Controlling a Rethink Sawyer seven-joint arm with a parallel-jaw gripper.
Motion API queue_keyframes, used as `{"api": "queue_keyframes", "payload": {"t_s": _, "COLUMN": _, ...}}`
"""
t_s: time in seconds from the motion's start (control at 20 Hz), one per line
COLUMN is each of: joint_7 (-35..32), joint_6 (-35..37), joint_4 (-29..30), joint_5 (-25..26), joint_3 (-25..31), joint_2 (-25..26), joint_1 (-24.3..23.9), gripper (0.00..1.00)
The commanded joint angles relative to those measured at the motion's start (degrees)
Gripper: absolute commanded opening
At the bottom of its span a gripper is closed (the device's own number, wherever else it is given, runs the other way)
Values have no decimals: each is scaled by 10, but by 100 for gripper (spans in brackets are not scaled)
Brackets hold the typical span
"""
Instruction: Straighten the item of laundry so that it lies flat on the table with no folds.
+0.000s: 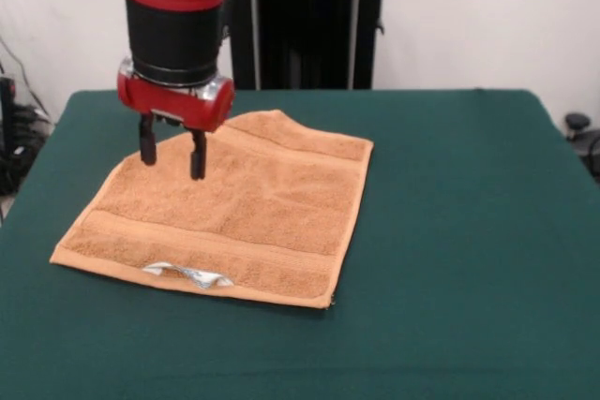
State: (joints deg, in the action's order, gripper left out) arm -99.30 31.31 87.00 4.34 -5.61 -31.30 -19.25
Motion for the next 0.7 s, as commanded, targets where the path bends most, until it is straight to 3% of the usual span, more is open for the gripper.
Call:
{"api": "queue_keyframes", "payload": {"t_s": 0.05, "joint_7": -32, "joint_6": 36, "joint_4": -34, "joint_5": 3, "joint_3": 71, "joint_2": 76, "joint_1": 34, "gripper": 100}}
{"api": "queue_keyframes", "payload": {"t_s": 0.7, "joint_7": -69, "joint_6": -43, "joint_4": -84, "joint_5": -16, "joint_3": 89, "joint_2": 161, "joint_1": 41, "gripper": 100}}
